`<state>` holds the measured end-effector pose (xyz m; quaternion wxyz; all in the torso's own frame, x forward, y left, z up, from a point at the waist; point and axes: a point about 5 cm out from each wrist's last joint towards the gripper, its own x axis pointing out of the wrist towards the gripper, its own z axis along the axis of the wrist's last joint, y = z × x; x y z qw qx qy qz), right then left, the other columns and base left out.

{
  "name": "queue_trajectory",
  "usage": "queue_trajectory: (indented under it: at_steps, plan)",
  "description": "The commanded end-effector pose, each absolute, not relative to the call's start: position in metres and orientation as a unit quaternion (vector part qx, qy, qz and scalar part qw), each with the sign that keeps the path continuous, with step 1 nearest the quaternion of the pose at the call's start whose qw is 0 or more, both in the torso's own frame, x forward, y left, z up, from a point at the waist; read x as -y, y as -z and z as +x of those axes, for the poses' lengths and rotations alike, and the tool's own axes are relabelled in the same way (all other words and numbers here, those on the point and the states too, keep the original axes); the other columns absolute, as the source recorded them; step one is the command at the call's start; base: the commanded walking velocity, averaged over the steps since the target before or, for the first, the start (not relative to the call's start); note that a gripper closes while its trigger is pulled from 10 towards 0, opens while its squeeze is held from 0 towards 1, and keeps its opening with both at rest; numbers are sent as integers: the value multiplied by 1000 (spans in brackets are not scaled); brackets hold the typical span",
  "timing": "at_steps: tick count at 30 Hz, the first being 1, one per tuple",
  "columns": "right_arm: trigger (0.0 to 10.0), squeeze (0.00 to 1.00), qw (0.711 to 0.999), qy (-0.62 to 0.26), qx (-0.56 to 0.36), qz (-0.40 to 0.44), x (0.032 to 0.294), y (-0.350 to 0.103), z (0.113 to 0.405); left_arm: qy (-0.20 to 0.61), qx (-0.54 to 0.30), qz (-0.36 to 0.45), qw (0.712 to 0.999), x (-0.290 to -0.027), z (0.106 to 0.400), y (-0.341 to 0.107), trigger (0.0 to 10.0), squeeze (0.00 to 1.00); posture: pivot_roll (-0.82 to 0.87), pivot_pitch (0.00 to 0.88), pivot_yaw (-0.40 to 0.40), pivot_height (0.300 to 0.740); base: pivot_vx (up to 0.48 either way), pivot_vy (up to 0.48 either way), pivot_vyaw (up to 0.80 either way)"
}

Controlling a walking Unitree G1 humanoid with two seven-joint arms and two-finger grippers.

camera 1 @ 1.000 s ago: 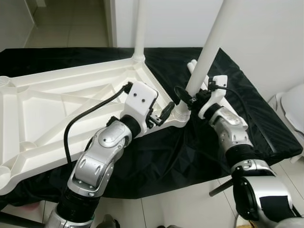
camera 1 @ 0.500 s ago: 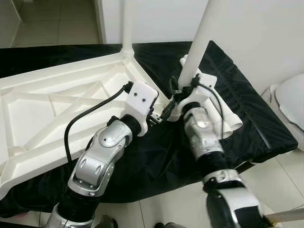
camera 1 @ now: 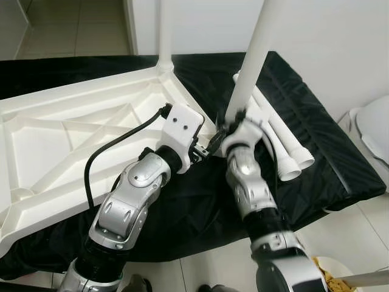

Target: Building children table

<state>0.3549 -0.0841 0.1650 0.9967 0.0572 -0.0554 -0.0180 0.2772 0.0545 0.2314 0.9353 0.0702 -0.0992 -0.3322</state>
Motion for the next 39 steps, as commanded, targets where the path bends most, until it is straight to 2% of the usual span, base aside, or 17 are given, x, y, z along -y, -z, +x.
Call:
queue_trajectory:
  at_steps: [1, 7, 11, 12, 13, 14, 21, 25, 30, 39]
  plan:
    - [10000, 1000, 996, 9, 45, 74, 76, -161, 351, 342, 96, 76, 932, -51, 276, -228, 10000, 0, 12, 71, -48, 740, 0, 0, 0]
    - [10000, 1000, 999, 30, 28, 24, 93, -149, 352, 345, 87, 81, 931, -52, 278, -222, 10000, 0, 8, 55, -48, 740, 0, 0, 0]
    - [10000, 1000, 999, 22, 35, 24, 100, -150, 353, 348, 78, 77, 931, -52, 278, -219, 10000, 0, 8, 50, -46, 740, 0, 0, 0]
    - [10000, 373, 999, 3, 40, 28, 101, -151, 353, 350, 71, 77, 931, -52, 278, -217, 10000, 0, 7, 45, -43, 740, 0, 0, 0]
    - [10000, 373, 999, 3, 40, 28, 101, -151, 353, 350, 71, 77, 931, -52, 278, -217, 10000, 0, 7, 45, -43, 740, 0, 0, 0]
    - [10000, 0, 998, -6, 50, 34, 104, -154, 353, 354, 62, 75, 930, -52, 279, -214, 10000, 0, 7, 42, -41, 740, 0, 0, 0]
    - [10000, 0, 992, -81, 81, 46, 117, -165, 353, 372, 10, 82, 925, -51, 279, -194, 10000, 0, -7, 33, -32, 740, 0, 0, 0]
    - [10000, 0, 991, -94, 89, 43, 119, -168, 354, 374, 7, 85, 924, -51, 279, -192, 10000, 0, -7, 33, -32, 740, 0, 0, 0]
    - [10000, 0, 978, -187, 91, 29, 129, -180, 362, 383, -1, 93, 919, -55, 276, -192, 10000, 0, -6, 47, -33, 740, 0, 0, 0]
    - [10000, 0, 968, -239, 74, 1, 145, -184, 377, 391, -4, 90, 916, -58, 270, -199, 10000, 0, 5, 59, -35, 740, 0, 0, 0]
